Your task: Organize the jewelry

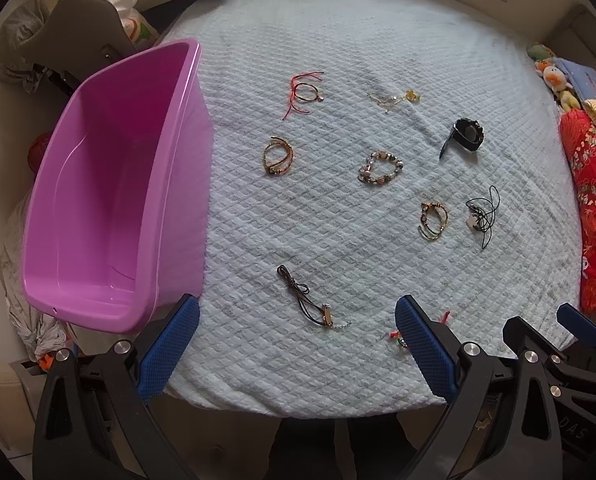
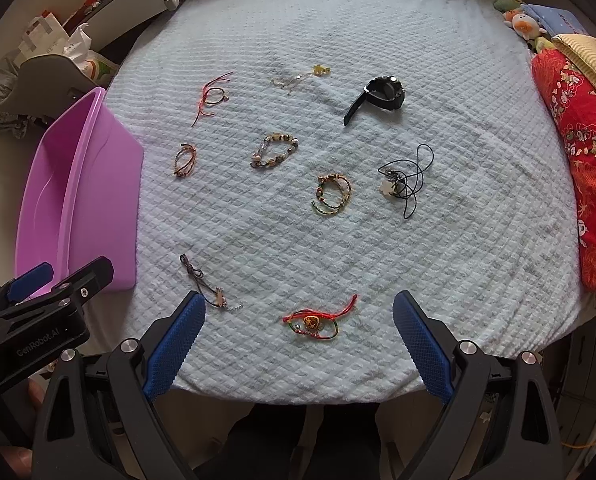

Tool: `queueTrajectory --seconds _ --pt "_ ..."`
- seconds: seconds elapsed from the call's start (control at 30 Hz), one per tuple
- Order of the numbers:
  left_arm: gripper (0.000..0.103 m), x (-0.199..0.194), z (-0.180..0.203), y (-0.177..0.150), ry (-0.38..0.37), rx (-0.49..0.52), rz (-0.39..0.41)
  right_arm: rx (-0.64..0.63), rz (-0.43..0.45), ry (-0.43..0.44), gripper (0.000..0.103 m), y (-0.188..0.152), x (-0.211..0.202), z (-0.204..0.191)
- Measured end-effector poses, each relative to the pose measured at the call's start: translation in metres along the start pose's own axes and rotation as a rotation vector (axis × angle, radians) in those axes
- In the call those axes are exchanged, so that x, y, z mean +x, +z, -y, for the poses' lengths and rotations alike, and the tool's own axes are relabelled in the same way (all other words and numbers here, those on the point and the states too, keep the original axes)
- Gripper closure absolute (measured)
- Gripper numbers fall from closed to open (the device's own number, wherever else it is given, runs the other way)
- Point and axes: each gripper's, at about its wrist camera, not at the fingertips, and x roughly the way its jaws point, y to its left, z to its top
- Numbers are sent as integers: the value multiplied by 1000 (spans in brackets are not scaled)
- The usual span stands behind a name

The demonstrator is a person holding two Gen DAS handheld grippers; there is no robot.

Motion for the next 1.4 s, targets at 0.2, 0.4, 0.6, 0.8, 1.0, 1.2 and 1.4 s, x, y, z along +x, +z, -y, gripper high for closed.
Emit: queueTrajectory --seconds 0.2,0.4,0.6,0.8,1.0,1.2,1.4 --pt "7 -3 -2 1 16 -11 6 3 3 -1 12 0 4 2" --pt "7 -5 -1 1 18 -13 15 4 7 0 12 3 2 5" --pt "7 -6 -1 1 16 -13 19 2 12 -1 12 4 1 5" --pt "7 -8 -1 2 16 -12 25 1 15 -3 12 3 1 3" --pt "7 -9 -1 3 19 -11 26 2 14 -2 12 5 1 4" --pt "7 -8 -1 3 19 -10 26 -3 16 -4 12 5 2 3" --pt "7 -8 -2 3 21 -10 27 -2 18 -3 12 3 1 3"
